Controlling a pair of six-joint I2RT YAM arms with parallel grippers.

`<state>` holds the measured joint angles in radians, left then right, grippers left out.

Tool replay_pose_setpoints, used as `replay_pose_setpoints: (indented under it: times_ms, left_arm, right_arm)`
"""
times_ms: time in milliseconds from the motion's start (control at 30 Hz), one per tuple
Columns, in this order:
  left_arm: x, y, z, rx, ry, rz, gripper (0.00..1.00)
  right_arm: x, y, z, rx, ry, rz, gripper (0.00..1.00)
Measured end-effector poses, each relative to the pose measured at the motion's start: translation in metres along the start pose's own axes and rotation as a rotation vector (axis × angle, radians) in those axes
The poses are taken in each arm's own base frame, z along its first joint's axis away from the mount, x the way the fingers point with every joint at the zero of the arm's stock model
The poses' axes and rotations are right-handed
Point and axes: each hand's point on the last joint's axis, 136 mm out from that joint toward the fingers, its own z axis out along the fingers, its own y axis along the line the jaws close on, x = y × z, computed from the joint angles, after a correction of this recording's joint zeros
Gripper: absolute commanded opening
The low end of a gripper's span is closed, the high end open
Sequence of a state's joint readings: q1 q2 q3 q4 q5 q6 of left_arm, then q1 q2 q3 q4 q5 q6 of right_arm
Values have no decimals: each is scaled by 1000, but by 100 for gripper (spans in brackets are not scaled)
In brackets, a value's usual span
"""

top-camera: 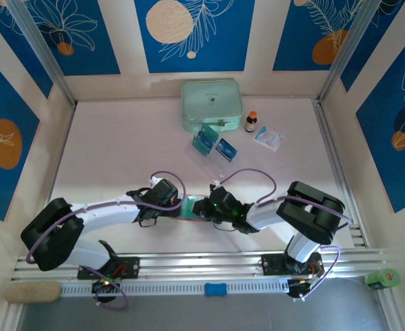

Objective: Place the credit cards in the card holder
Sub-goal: Insert the credit card into the card slot.

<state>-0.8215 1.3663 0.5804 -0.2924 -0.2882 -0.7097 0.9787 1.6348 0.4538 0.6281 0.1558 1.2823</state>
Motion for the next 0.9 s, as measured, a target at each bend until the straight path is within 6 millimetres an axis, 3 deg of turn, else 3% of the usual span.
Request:
replay_pose_setpoints:
  times_ms: [133,333,467,633,900]
  left_arm:
    - [0,0,-1,0,-1,0,100]
    - [1,6,-7,-15,9,3,100]
    - [-4,12,-15,-26,-2,-11,100]
    - [-14,23,-20,-44,-25,-46,100]
    - [-12,33,-13,-80,-1,-65,100]
  right_arm:
    - [-2,8,-1,-9,50,-14,39]
    - [-14,9,-26,63,98,-79,41]
    - [-26,25,-40,79,109,-142,34]
    - [-33,40,-42,108,145,-202,14]
    - [-22,20,-13,215,257,-225,5]
